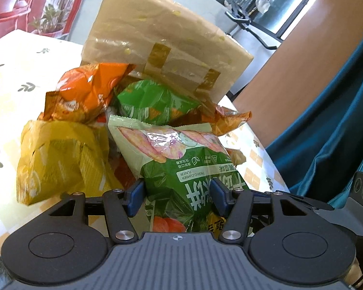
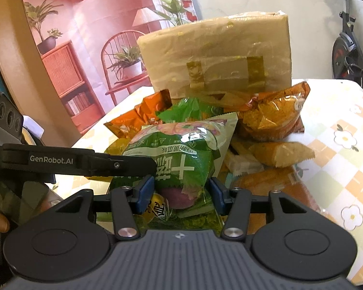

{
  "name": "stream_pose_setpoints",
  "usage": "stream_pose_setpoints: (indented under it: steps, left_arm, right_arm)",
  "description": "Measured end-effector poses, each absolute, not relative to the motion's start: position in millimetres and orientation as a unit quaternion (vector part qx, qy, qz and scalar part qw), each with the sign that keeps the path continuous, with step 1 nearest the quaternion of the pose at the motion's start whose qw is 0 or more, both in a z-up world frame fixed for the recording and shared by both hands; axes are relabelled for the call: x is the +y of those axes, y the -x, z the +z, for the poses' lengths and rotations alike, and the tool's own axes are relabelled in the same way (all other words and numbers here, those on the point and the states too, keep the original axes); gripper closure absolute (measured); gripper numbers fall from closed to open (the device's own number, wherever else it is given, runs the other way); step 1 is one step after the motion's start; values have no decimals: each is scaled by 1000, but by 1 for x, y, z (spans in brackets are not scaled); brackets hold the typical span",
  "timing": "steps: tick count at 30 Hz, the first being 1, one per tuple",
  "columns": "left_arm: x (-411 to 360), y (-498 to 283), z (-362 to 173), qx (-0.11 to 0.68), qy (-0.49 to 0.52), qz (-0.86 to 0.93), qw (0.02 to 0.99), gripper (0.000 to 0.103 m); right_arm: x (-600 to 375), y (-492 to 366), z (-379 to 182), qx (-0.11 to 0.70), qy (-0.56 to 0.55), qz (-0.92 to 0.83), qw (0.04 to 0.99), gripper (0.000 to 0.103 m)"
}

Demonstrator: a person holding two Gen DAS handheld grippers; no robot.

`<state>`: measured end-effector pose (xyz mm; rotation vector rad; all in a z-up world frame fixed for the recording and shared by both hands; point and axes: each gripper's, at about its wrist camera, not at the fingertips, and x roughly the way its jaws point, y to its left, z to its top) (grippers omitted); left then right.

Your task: Organize snacks

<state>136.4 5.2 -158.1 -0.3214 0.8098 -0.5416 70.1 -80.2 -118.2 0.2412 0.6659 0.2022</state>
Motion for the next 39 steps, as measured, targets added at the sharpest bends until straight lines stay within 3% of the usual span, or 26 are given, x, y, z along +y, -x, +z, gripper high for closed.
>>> stream_pose_setpoints:
  steps: [13,22,28,39]
  left_arm:
    - [7,-129,-156,383,151,-255,875,43]
    - [3,-114,-140,329,126,-259,899,43]
    - [1,-126,-156,378,138,-251,880,43]
    - [-3,-129,-158,387,137,-256,875,43]
  right_arm:
    - [-76,-62,-117,332,-129,99,929,50]
    - [-70,-51,-104,297,-107,105,943,50]
    - [-72,-53,-111,315,-118,104,936,50]
    - [-74,-54,-121,344,-138,96,924,50]
